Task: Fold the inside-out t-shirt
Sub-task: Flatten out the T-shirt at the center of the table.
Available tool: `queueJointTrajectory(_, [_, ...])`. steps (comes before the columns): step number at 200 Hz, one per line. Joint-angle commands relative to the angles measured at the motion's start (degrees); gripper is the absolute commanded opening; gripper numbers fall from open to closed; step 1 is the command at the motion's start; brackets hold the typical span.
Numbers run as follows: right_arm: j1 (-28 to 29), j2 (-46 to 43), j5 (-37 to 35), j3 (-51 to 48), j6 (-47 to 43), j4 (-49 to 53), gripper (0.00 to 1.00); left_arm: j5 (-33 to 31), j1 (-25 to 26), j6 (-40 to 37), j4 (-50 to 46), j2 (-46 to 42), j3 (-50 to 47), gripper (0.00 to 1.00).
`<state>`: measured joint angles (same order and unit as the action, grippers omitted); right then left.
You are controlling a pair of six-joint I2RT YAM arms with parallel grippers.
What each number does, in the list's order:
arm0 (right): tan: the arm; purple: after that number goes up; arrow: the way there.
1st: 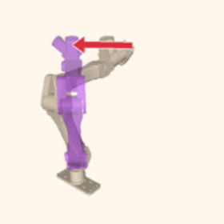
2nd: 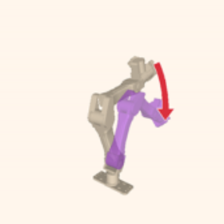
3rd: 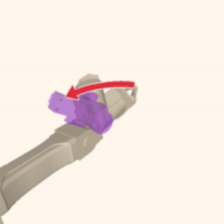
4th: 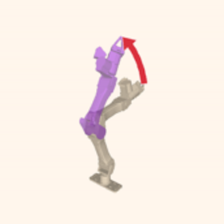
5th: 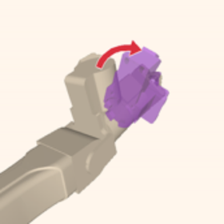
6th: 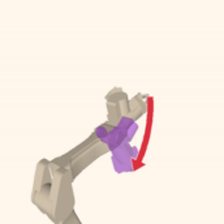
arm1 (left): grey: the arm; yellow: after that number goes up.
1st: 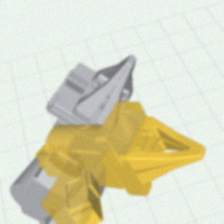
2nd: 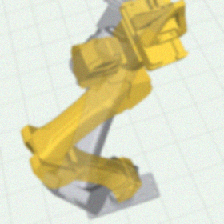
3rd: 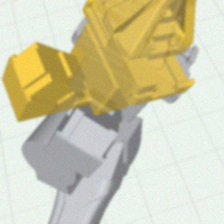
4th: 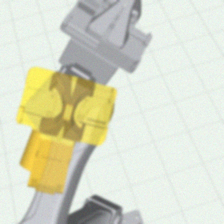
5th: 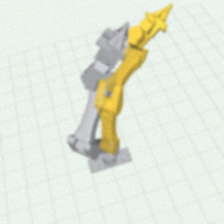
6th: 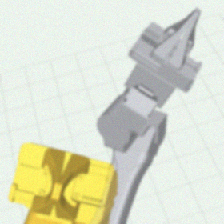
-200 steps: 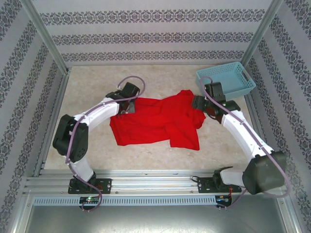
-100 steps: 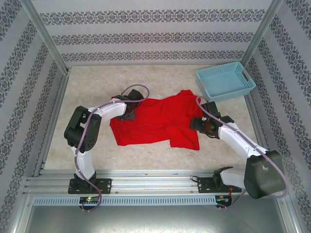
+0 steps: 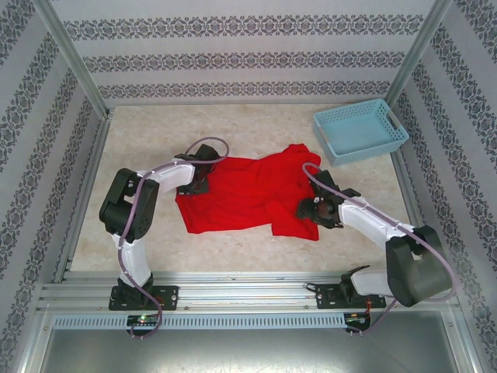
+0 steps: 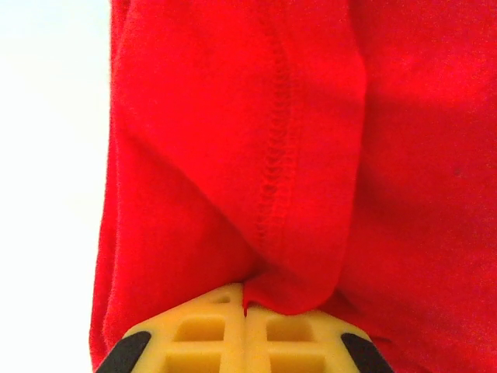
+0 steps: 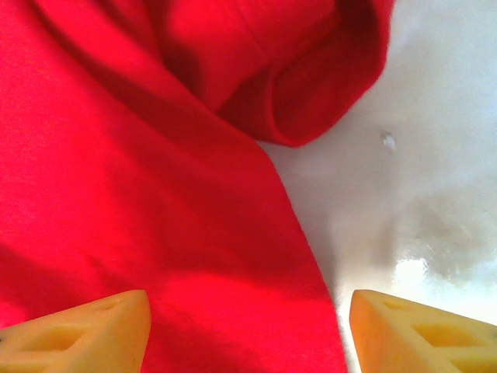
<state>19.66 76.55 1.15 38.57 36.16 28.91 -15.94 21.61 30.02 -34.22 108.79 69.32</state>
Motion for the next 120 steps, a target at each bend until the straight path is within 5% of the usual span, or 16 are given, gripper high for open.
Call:
queueJointTrajectory(1, [0.48, 1.58, -2.36, -1.12, 2.44, 0.97, 0.67, 1.72, -1.31, -1.07, 2.56, -4.07, -2.82, 0.00])
queueJointTrajectory(51, [1.39, 4.04, -4.51, -0.45, 2.64, 0.81, 0.57, 6.86, -2.15, -0.62, 12.90, -19.06, -13.53, 0.00])
queueJointTrajectory(120, [3.19, 6.75, -5.01, 2.23, 0.66, 0.73, 0.19, 14.46, -9.67, 3.71, 21.10, -43.29, -25.89, 0.00])
